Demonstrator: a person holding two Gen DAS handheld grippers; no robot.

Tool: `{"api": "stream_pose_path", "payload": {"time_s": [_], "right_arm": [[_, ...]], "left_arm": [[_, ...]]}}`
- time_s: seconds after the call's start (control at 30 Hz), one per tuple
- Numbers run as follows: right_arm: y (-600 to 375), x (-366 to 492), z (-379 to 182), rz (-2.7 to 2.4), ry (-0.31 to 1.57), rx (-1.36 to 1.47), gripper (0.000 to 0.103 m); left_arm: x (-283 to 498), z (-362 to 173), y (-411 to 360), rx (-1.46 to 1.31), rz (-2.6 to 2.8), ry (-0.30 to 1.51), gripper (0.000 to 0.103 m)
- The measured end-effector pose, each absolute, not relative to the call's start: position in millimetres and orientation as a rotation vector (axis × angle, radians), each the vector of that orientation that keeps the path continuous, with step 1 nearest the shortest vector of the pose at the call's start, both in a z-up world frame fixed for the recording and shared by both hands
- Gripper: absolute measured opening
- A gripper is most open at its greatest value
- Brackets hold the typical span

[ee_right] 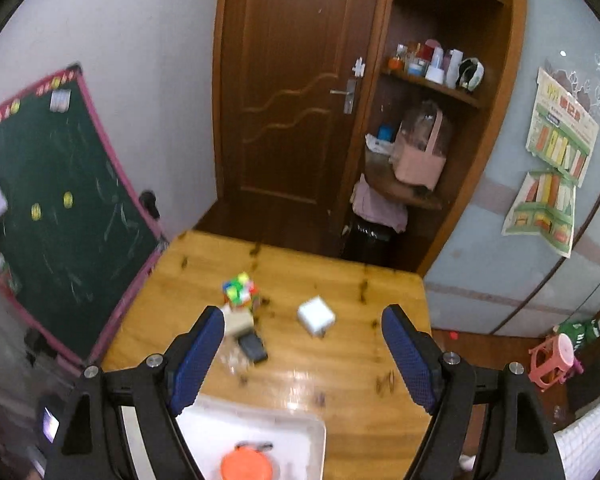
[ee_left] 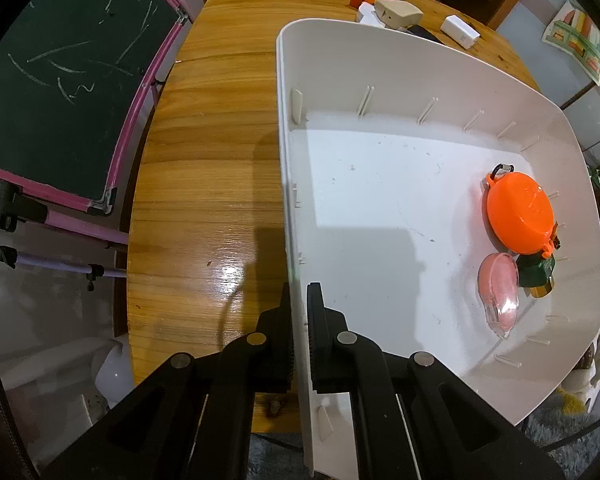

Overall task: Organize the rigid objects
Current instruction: 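Move the right tool to the Rubik's cube and grasp it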

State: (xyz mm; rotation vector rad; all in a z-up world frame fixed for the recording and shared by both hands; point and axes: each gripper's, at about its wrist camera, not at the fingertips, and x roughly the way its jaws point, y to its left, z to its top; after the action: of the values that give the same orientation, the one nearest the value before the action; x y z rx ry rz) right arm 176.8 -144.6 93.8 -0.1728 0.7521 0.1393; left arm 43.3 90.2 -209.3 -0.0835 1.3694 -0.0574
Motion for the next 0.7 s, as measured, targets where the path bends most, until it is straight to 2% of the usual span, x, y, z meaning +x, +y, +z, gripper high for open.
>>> {"api": "stream_pose_path", "payload": {"time_s": [0.23, 0.33, 0.47, 0.7], "right_arm": [[-139, 243, 132, 0.155, 0.745, -0.138, 0.082], [-126, 268, 129, 0.188, 0.749, -0.158, 0.082], [-100, 304, 89, 0.262, 0.846, -0.195, 0.082], [-52, 348, -22, 0.335, 1.032, -0.315, 0.082]], "left_arm": [[46, -208, 91, -0.094, -0.057, 1.374, 0.005], [47, -208, 91, -0.098, -0.055, 1.378, 0.005], [48, -208, 90, -0.098, -0.055, 1.380, 0.005], [47, -208, 90, -0.095, -0.059, 1.380, 0.005]]}}
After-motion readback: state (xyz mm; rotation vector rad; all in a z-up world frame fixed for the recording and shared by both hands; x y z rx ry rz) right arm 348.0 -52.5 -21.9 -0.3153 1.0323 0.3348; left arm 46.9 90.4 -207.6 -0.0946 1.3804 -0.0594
